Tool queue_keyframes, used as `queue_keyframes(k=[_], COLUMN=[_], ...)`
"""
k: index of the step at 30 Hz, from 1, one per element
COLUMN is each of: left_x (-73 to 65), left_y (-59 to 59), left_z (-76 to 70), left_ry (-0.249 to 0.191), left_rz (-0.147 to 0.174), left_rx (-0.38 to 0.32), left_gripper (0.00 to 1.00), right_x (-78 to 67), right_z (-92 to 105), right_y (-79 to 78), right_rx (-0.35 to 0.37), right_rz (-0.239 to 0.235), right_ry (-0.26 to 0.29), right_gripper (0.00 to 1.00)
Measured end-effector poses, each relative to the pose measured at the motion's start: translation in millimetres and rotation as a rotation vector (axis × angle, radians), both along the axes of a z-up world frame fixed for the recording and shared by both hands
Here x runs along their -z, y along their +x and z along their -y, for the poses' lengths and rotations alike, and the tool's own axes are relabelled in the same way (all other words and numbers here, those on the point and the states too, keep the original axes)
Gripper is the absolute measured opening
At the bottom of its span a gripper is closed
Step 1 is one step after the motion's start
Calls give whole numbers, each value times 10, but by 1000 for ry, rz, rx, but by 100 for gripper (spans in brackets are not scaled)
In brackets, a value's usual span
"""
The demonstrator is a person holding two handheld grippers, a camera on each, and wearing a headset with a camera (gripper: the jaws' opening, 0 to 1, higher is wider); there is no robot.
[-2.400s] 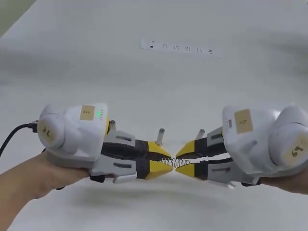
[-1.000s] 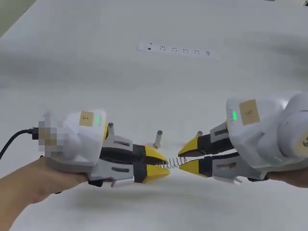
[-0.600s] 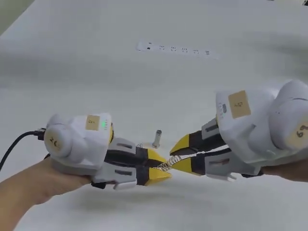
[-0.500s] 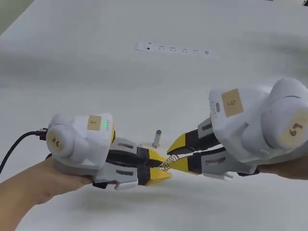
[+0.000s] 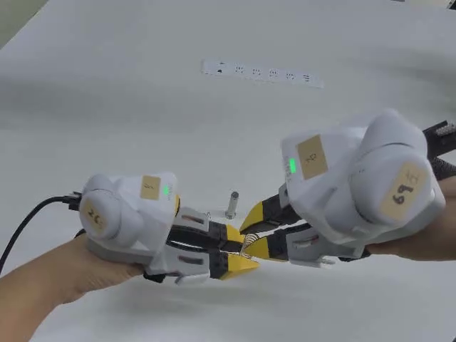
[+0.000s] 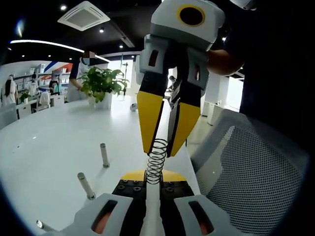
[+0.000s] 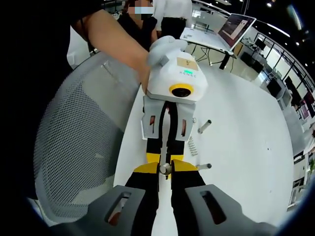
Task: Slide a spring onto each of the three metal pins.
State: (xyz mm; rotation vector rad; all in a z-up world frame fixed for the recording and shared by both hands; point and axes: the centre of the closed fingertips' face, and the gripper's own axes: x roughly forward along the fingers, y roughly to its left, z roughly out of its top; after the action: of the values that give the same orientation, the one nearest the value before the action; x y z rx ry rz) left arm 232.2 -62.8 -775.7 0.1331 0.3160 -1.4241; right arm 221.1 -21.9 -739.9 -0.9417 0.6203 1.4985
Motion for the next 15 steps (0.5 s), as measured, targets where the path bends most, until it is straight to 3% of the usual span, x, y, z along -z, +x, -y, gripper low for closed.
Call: queue_keyframes(k=[15], left_x=[-6], left_y=[12], left_z=[7], left_ry=[-9], left_rz=[14], left_rx=[-2], left_gripper=[1], right_x=[-3], right_z=[15], right_y=[-1], right_rx=[-17], right_rz=[12], right_ry=[-25], right_gripper=[4])
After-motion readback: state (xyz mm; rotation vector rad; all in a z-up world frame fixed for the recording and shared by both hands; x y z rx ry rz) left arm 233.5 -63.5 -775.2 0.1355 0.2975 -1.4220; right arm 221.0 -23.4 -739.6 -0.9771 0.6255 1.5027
